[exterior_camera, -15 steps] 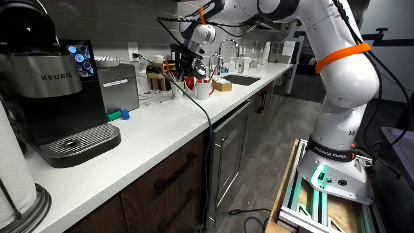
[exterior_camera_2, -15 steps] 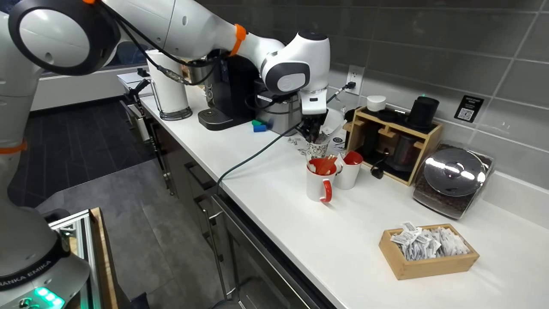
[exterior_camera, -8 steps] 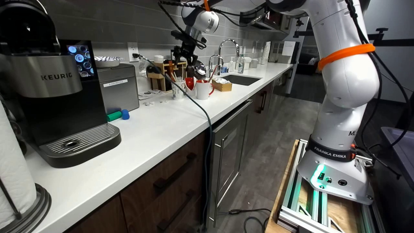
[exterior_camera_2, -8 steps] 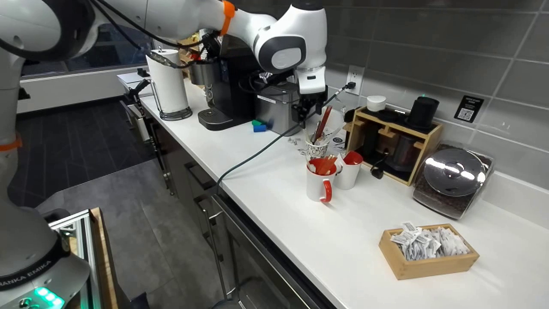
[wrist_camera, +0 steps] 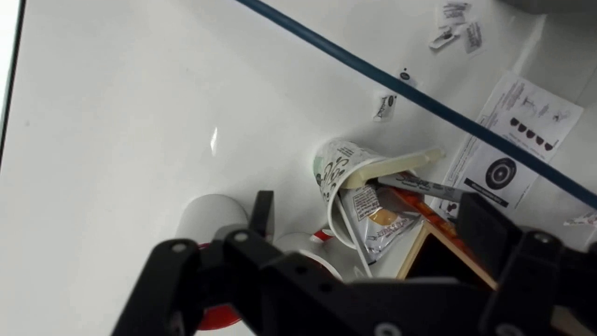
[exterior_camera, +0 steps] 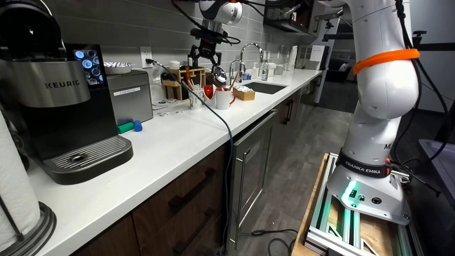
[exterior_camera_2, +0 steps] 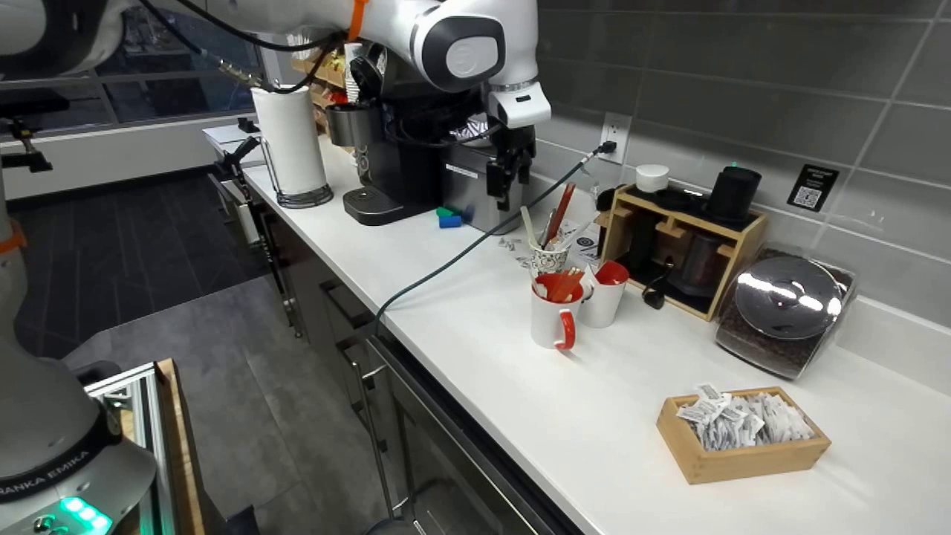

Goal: Shift the cup to the right, then place the knife on the counter

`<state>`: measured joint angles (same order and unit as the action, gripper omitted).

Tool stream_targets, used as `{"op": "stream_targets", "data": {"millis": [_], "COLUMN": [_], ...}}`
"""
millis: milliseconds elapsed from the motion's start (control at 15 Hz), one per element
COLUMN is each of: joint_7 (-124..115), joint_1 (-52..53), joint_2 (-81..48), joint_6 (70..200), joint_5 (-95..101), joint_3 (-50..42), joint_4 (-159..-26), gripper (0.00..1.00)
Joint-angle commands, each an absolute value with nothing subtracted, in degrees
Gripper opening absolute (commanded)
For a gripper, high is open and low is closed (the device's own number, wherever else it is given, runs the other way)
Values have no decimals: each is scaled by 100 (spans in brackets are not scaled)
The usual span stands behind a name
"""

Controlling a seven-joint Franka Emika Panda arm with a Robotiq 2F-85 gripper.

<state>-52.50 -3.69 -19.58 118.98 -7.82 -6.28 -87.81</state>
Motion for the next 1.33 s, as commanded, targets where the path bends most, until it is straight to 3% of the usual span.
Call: {"op": "stream_targets", "data": {"millis": [0, 400, 733, 933, 1067, 1133, 1267], "joint_7": [-5020, -5544, -5467, -5422, -5361, -5344, -5302], "joint_1": [-58, 281, 297, 320, 319, 320, 319], "joint_2": [-1975, -2148, -2256, -2353, -2398, -2422, -2472], "joint_6": [11846, 12550, 12414, 12369, 12328, 12318, 12290], "joint_5": [61, 787, 824, 897, 933, 947, 945], "joint_3": [-690, -706, -679, -692, -694, -698, -695], "joint_4": [-8920, -8836, -8749, -8681, -8639, -8618, -8564], "gripper": [100, 100, 100, 88, 73, 76, 64]}}
